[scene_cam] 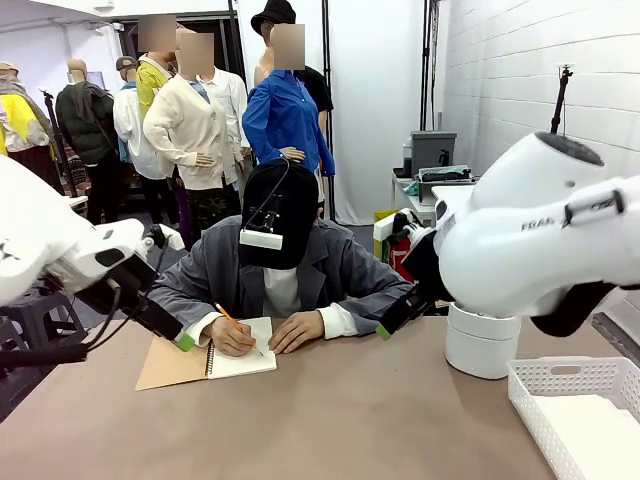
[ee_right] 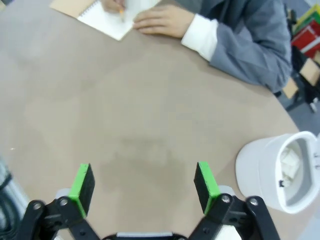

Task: Sort the paper based on its condition.
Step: If a person hands you a paper, place it in the Organizing basket , and if it's crumpled, put it in the Trash can.

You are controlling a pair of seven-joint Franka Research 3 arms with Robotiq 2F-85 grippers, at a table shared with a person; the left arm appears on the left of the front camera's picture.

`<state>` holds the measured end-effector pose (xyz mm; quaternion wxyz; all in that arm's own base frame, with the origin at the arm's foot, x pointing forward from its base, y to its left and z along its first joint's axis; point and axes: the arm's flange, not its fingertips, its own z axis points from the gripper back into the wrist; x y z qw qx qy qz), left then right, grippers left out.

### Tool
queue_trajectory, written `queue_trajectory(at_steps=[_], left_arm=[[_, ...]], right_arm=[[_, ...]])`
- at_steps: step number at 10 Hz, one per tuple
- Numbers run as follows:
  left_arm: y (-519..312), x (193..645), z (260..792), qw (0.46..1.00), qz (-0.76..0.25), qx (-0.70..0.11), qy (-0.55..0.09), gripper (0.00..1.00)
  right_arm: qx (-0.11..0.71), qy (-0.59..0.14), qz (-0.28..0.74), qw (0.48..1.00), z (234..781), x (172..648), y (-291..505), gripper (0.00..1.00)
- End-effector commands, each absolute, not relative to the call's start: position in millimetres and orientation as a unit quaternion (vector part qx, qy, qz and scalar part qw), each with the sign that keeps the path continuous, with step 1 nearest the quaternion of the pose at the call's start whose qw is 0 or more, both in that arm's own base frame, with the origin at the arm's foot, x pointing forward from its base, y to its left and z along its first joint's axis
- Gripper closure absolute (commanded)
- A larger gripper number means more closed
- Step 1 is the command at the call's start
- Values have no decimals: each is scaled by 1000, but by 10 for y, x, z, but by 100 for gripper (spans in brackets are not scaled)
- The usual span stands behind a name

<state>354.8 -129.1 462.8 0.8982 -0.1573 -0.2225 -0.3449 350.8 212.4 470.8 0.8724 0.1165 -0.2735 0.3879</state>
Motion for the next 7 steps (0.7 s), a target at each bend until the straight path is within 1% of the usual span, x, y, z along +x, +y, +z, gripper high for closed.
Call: queue_trajectory(at_steps=[1, 4, 6, 7], left_arm=[[-1107, 3411, 4776, 877, -381, -179, -231, 0], [-958, 3405, 5214, 875, -369, -165, -265, 0], [-875, 3426, 5464, 870, -361, -154, -297, 0], [-862, 3412, 5555, 868, -352, -137, -324, 0]], right_arm=[[143, -273, 415, 856, 4890, 3543, 2112, 0], [132, -308, 427, 840, 5393, 3484, 2200, 0], [139, -324, 420, 836, 5609, 3509, 2160, 0], [130, -333, 420, 834, 5666, 3494, 2166, 0]])
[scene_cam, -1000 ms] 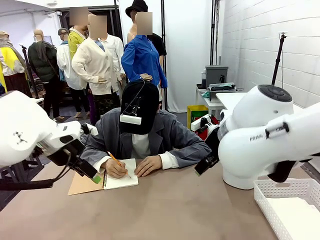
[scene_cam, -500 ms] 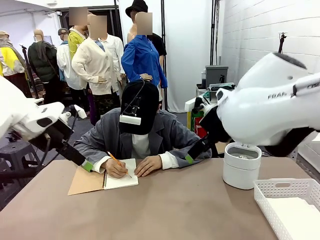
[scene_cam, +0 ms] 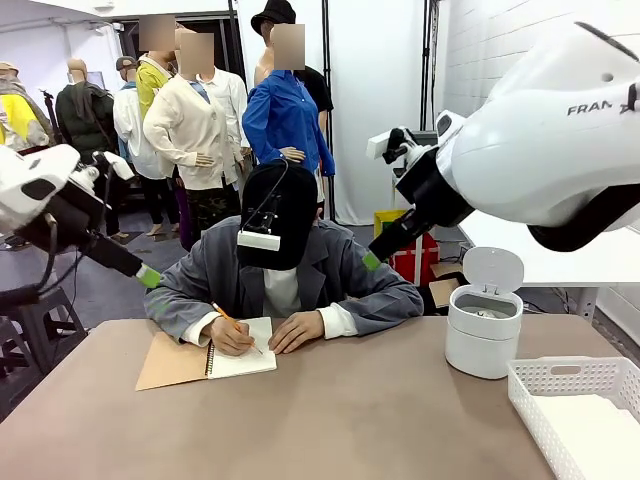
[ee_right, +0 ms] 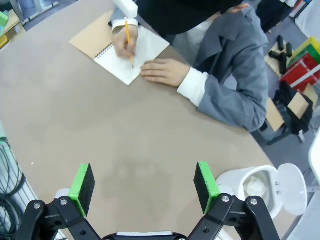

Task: Sort the paper based on its condition.
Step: If a person hands you a paper, place it in the Organizing basket , and if it's crumpled, put it in the Trash can.

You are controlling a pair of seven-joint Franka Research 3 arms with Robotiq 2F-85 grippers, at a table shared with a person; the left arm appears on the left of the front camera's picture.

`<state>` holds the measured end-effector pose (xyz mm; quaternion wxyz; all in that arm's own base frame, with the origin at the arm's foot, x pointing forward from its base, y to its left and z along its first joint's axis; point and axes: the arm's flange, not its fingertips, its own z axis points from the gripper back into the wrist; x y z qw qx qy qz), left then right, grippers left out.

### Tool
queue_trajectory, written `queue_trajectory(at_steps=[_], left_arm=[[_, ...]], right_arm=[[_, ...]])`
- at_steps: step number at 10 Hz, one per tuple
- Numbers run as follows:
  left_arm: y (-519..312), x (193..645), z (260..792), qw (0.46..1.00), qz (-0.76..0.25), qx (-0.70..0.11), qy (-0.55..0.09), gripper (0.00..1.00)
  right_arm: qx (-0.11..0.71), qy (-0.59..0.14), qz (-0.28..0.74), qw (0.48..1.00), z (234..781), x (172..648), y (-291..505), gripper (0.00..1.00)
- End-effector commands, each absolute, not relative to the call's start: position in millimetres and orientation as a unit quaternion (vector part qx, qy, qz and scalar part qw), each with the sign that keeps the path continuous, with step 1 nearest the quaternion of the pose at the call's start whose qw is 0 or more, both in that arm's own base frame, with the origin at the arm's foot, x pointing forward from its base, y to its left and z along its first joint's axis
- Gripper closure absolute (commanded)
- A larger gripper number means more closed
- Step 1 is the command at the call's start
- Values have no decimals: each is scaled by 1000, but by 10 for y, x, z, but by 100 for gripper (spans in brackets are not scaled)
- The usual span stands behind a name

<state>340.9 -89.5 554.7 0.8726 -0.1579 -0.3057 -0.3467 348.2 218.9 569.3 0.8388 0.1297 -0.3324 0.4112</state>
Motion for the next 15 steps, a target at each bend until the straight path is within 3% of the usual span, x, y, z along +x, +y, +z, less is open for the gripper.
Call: queue_trajectory(at_steps=[1, 2, 6, 8, 15], left_arm=[[-901, 3427, 5594, 867, -329, -142, -345, 0], [-895, 3409, 5547, 873, -347, -158, -306, 0], [-895, 3409, 5547, 873, -347, -158, -306, 0], [-893, 3420, 5681, 877, -332, -153, -312, 0], [-744, 3360, 6183, 879, -324, -142, -320, 0]], right_arm=[[107, -343, 423, 832, 5639, 3506, 2155, 0], [130, -332, 411, 839, 5693, 3482, 2189, 0], [123, -336, 412, 838, 5714, 3482, 2190, 0], [196, -312, 349, 862, 5783, 3569, 2336, 0], [240, -313, 324, 860, 6311, 3494, 2533, 0]])
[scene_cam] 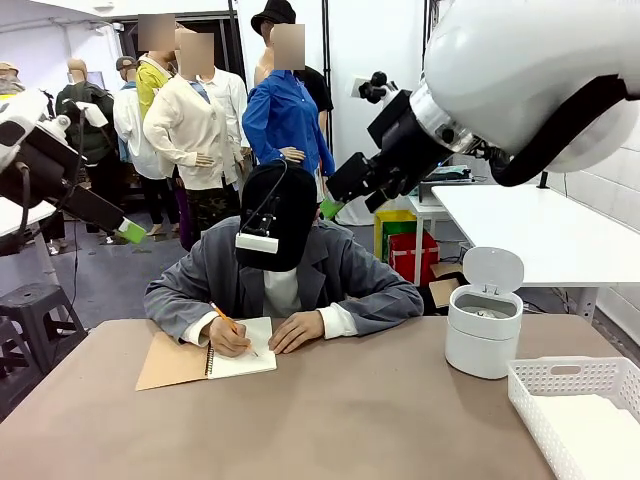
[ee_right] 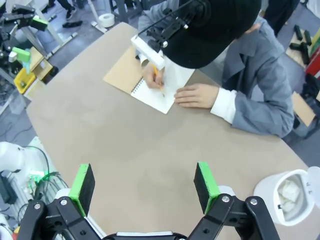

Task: Sort the paper based on its condition.
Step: If a person hands you a paper, place it in the Organizing basket , and if it's crumpled, put it in the Trash can.

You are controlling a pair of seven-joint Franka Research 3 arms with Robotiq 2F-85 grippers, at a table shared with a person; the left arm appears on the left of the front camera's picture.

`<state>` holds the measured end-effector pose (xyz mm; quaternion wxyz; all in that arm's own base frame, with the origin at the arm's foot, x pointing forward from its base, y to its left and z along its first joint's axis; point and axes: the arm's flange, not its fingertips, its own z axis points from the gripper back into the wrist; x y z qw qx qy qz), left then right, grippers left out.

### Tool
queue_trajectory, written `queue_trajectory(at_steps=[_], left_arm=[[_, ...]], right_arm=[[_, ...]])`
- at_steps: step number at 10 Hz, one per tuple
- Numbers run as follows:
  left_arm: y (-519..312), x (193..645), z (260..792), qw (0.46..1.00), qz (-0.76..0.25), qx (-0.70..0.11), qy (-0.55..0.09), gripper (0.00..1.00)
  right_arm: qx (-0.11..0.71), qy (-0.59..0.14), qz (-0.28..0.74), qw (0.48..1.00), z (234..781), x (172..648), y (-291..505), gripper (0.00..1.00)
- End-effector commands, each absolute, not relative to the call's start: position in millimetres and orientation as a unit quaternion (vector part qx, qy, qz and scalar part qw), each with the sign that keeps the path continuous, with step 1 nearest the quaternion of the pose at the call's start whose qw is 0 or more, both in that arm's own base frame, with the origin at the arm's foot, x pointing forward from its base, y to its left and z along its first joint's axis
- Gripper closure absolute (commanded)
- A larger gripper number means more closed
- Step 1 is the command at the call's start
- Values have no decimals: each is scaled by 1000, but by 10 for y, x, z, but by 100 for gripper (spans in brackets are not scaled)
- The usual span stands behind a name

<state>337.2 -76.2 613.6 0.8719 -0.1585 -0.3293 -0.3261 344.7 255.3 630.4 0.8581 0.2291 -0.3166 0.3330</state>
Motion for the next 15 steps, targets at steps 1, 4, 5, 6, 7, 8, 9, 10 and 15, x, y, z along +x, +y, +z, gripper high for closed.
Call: queue_trajectory(at_steps=[1, 4, 5, 6, 7, 8, 9, 10, 15], left_arm=[[-733, 3359, 6236, 876, -328, -139, -324, 0], [-700, 3372, 6309, 875, -330, -126, -332, 0], [-693, 3368, 6315, 874, -333, -121, -332, 0], [-687, 3367, 6312, 874, -335, -118, -331, 0], [-684, 3369, 6309, 874, -336, -120, -329, 0], [-687, 3370, 6304, 873, -341, -126, -324, 0], [-688, 3368, 6296, 874, -343, -124, -321, 0], [-683, 3364, 6301, 874, -341, -121, -324, 0], [-716, 3361, 6261, 873, -336, -132, -328, 0]], right_arm=[[240, -311, 321, 862, 6366, 3496, 2503, 0], [217, -297, 305, 878, 6402, 3522, 2354, 0], [202, -291, 305, 884, 6391, 3540, 2307, 0], [185, -284, 310, 889, 6389, 3544, 2287, 0], [171, -281, 315, 890, 6398, 3534, 2292, 0], [154, -281, 320, 892, 6396, 3519, 2296, 0], [138, -281, 327, 892, 6395, 3499, 2305, 0], [127, -283, 330, 891, 6398, 3478, 2317, 0], [137, -289, 339, 885, 6353, 3487, 2308, 0]])
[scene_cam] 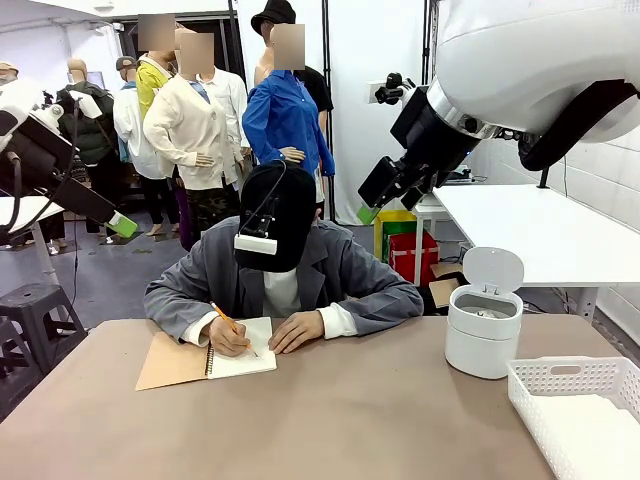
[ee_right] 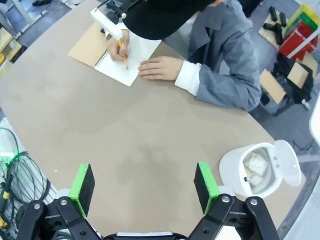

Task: Sort the paper based on its condition.
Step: If a person hands you a paper, place it in the Organizing basket , and if it's crumpled, put it in the Trash can.

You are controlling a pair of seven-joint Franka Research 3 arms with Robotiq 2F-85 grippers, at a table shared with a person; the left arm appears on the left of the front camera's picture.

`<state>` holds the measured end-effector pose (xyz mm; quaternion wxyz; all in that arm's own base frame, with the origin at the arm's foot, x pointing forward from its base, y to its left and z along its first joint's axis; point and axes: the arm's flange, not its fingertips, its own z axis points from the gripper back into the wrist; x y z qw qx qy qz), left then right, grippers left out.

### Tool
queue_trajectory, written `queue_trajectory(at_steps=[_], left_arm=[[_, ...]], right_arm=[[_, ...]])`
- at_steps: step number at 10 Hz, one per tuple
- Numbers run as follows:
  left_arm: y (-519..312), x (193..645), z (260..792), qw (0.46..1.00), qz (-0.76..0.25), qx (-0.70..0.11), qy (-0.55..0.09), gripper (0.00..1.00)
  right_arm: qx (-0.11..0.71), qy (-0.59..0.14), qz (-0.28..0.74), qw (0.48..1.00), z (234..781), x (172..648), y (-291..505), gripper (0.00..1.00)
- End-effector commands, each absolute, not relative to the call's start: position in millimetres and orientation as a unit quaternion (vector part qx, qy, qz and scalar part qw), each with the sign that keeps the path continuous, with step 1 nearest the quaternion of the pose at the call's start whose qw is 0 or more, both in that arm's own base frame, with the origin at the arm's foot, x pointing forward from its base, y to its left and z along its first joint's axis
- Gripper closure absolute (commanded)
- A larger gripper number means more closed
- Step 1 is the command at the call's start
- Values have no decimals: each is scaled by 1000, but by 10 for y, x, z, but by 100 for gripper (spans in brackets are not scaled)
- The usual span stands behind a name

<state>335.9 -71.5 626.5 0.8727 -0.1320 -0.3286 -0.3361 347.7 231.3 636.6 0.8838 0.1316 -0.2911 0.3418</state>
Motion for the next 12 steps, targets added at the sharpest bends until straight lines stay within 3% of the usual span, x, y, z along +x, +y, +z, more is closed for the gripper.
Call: queue_trajectory(at_steps=[1, 12], left_arm=[[-716, 3361, 6261, 873, -336, -132, -328, 0], [-708, 3366, 6276, 882, -319, -125, -324, 0]], right_arm=[[137, -289, 339, 885, 6353, 3487, 2308, 0], [122, -274, 340, 891, 6372, 3456, 2318, 0]])
